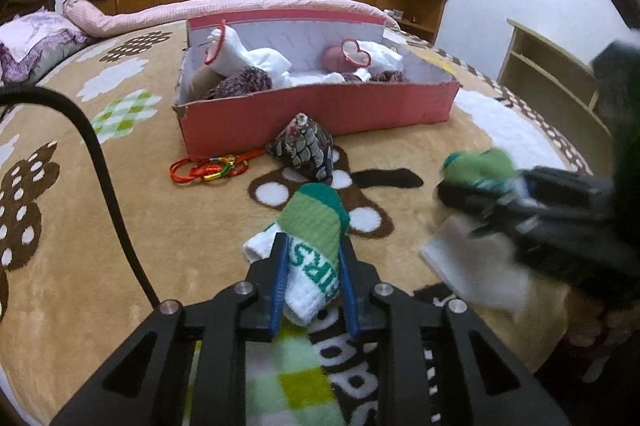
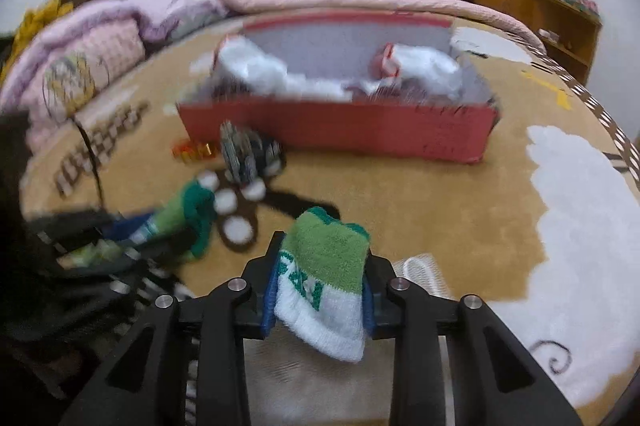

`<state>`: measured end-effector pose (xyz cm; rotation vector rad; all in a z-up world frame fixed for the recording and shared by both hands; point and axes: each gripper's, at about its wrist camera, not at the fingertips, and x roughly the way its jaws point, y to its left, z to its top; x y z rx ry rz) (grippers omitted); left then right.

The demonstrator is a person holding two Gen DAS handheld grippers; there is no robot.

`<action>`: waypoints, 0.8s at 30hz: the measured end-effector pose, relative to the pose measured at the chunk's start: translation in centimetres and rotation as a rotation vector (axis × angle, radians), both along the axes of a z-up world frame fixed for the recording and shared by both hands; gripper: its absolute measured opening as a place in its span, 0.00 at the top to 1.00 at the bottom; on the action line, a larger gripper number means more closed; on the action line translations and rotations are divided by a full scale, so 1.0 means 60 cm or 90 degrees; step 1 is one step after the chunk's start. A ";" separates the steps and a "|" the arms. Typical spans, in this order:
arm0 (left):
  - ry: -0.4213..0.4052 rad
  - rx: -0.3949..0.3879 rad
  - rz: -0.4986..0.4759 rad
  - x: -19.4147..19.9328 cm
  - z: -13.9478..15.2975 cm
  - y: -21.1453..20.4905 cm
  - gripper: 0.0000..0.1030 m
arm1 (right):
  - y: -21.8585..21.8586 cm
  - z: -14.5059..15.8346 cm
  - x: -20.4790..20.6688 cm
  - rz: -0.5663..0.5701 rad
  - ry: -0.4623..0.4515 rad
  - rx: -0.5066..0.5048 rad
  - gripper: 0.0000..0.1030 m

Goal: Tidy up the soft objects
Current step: 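Carry both green 'FIRST' socks over the red box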

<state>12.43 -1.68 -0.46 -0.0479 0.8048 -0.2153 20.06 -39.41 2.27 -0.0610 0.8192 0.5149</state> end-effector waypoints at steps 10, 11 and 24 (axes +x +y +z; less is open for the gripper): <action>-0.013 -0.027 0.014 0.029 0.050 0.017 0.80 | -0.019 0.139 -0.023 -0.069 -0.033 0.041 0.70; -0.019 -0.031 0.015 0.035 0.061 0.019 0.80 | -0.019 0.152 -0.022 -0.083 -0.048 0.032 0.70; -0.080 0.015 0.035 0.156 0.129 0.041 0.80 | 0.000 0.211 0.033 -0.076 -0.070 0.026 0.71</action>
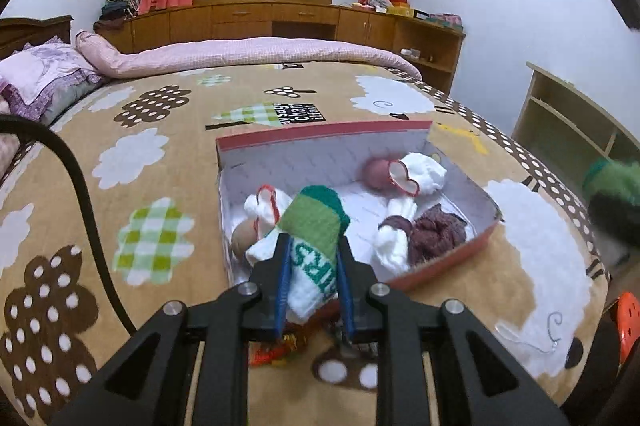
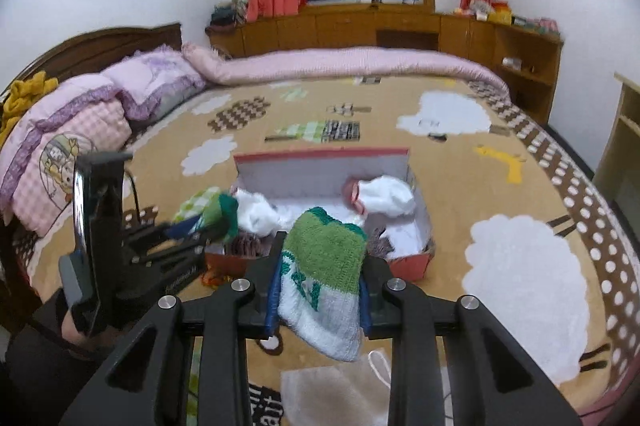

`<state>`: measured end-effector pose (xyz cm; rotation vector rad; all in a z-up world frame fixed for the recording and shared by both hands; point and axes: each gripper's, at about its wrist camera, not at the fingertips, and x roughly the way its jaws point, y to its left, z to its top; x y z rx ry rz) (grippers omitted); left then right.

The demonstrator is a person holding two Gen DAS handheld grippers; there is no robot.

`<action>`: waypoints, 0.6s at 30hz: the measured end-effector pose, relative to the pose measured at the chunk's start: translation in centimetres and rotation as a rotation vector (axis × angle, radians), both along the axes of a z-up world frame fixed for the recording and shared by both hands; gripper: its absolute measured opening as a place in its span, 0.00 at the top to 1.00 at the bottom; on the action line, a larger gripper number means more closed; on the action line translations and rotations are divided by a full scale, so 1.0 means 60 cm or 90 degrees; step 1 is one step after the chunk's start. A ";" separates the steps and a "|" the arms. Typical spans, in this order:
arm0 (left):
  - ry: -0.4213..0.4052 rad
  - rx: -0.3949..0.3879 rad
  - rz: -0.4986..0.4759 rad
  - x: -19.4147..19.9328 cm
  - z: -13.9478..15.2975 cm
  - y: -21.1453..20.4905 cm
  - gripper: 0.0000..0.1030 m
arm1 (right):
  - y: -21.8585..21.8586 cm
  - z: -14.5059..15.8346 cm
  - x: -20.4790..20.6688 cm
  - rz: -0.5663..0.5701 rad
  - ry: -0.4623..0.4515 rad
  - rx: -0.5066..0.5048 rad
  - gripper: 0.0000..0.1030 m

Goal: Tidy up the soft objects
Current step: 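Carry both green 'FIRST' socks over the red box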

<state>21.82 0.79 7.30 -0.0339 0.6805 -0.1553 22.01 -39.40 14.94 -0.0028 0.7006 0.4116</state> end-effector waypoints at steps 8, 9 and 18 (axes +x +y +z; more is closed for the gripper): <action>0.033 -0.018 -0.025 0.040 -0.032 -0.008 0.80 | 0.032 -0.020 0.033 0.015 0.021 -0.029 0.72; 0.038 -0.028 -0.027 0.046 -0.034 -0.007 0.80 | 0.032 -0.023 0.041 0.007 0.024 -0.033 0.72; 0.045 -0.035 -0.038 0.093 -0.044 -0.012 0.80 | 0.039 -0.066 0.111 -0.013 0.079 -0.063 0.72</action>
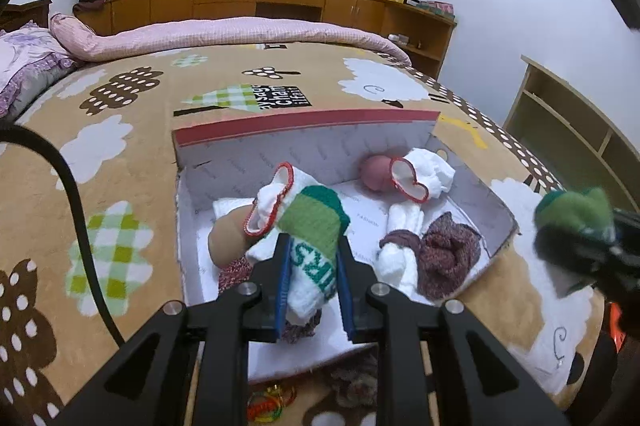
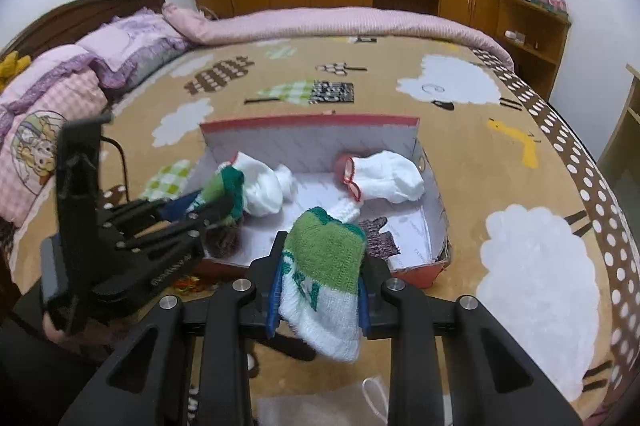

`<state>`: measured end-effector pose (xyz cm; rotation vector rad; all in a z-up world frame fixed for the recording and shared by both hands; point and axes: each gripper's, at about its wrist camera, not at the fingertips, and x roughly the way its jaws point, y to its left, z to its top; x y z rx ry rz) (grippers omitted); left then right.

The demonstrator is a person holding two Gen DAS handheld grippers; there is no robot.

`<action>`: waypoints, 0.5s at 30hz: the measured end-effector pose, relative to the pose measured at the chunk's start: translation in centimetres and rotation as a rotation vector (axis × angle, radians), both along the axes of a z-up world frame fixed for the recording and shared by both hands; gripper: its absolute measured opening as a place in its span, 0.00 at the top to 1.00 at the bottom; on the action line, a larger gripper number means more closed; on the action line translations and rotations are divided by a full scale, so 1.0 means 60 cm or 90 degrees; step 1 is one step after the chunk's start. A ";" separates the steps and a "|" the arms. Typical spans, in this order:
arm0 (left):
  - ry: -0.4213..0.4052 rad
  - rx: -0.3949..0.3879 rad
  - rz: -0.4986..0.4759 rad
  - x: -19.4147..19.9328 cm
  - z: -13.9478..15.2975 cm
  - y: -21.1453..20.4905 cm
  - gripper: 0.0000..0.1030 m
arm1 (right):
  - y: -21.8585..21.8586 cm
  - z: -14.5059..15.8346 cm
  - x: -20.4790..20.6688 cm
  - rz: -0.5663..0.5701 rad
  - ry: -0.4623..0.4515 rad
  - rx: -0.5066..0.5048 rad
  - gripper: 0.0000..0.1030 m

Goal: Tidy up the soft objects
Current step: 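Carry both green 'FIRST' socks over the red box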

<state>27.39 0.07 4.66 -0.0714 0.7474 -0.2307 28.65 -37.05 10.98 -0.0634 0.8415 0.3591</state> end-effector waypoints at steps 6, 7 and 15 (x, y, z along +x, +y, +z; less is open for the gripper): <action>0.002 -0.001 -0.009 0.027 -0.004 -0.007 0.80 | 0.010 -0.044 0.040 -0.003 0.050 -0.030 0.72; 0.003 -0.002 -0.011 0.031 -0.003 -0.009 0.80 | 0.013 -0.050 0.043 -0.001 0.054 -0.035 0.72; 0.016 0.022 0.010 0.045 -0.011 -0.002 0.80 | 0.036 -0.046 0.088 0.013 -0.022 -0.021 0.72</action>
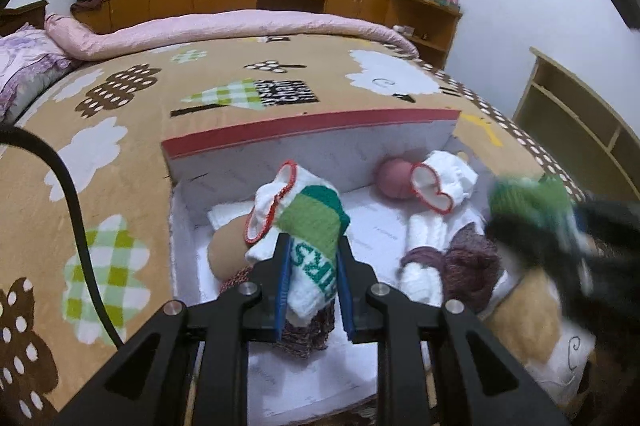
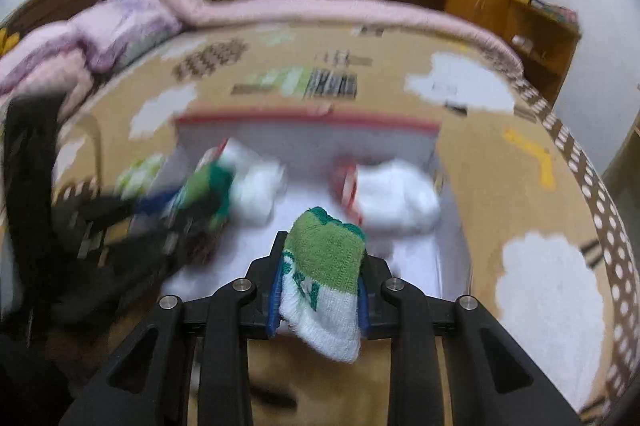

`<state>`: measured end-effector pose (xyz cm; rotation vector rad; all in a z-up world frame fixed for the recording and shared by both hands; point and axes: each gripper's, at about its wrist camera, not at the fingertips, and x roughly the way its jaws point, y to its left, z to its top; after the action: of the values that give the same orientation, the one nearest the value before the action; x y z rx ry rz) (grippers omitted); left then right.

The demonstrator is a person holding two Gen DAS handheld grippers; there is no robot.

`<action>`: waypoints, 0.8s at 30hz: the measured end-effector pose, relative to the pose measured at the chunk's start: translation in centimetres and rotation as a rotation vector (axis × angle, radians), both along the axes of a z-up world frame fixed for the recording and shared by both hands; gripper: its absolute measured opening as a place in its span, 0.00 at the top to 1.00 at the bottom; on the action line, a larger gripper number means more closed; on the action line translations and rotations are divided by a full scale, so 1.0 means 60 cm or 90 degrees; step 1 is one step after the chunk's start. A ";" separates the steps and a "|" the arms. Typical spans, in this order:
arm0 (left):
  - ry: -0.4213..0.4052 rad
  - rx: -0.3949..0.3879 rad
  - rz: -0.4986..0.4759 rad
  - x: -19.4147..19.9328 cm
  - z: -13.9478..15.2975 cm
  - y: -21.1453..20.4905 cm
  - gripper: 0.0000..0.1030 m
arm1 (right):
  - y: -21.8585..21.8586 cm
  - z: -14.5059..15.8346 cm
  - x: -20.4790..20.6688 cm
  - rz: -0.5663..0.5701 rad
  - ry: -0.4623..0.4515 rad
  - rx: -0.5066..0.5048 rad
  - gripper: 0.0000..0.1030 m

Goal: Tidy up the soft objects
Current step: 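Carry both green 'FIRST' socks over the red box, then lower both green socks into the box and open both tools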

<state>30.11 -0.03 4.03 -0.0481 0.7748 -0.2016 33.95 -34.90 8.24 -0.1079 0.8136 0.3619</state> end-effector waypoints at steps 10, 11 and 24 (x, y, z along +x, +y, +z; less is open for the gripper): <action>0.026 -0.016 -0.024 0.012 -0.048 -0.011 0.80 | 0.045 -0.113 0.100 0.088 0.118 0.061 0.71; 0.015 -0.014 -0.025 0.010 -0.054 -0.015 0.80 | 0.048 -0.119 0.100 0.095 0.124 0.060 0.72; -0.013 -0.045 -0.034 0.002 -0.073 -0.012 0.81 | 0.056 -0.129 0.098 0.119 0.103 0.017 0.70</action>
<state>30.25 -0.72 -0.33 -0.0921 0.7498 -0.2791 39.83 -31.51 0.53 -0.1315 0.9605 0.5634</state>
